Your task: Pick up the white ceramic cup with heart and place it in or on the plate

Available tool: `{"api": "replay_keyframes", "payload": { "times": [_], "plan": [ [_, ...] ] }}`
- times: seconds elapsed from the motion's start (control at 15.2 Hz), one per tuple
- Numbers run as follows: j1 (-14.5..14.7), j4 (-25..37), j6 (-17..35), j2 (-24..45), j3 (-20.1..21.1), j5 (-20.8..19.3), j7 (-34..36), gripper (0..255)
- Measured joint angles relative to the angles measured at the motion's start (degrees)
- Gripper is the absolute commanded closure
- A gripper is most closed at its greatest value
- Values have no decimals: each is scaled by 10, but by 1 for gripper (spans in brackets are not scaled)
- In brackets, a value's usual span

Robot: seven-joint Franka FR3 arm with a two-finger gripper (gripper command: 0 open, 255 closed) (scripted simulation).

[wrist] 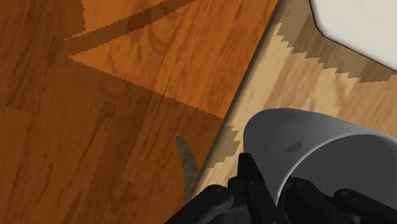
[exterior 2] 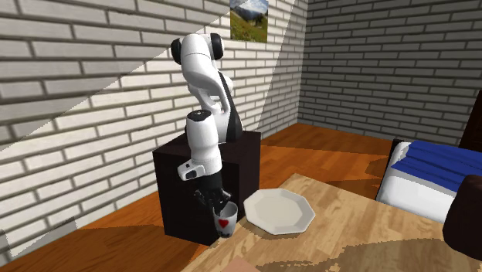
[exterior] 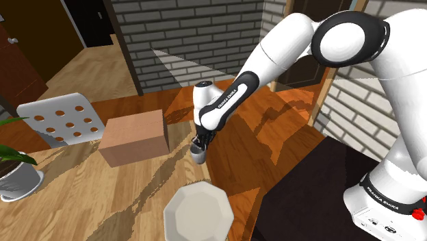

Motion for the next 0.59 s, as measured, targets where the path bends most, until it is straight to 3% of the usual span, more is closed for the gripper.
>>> {"api": "replay_keyframes", "payload": {
  "times": [0.59],
  "plan": [
    [-7, -13, -41, -54, 10, 9, -1, 255]
  ]
}}
